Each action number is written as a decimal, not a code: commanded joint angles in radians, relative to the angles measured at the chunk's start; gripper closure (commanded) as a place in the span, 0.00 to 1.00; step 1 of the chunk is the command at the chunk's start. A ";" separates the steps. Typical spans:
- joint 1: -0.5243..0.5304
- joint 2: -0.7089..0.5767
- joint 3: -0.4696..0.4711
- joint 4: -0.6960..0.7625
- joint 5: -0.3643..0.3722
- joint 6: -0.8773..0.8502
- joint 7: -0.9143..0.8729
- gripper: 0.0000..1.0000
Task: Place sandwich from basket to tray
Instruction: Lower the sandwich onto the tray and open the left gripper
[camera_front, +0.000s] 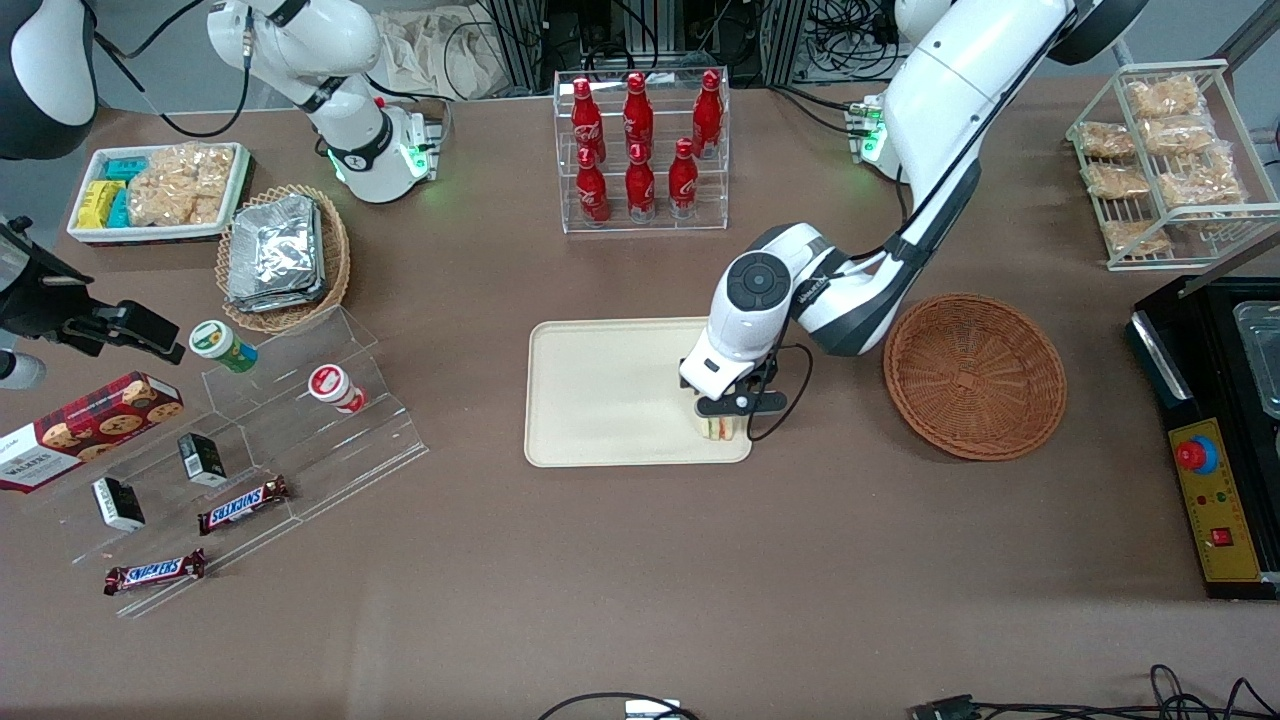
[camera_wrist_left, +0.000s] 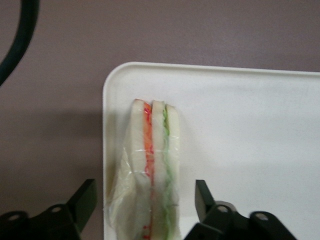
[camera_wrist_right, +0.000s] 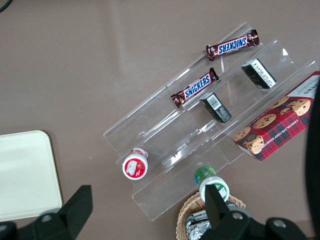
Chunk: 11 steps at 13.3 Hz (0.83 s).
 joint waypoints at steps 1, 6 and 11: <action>-0.004 -0.034 -0.008 0.128 0.005 -0.203 -0.010 0.00; 0.003 -0.139 -0.023 0.338 -0.070 -0.522 0.039 0.00; 0.081 -0.253 -0.020 0.432 -0.074 -0.722 0.199 0.00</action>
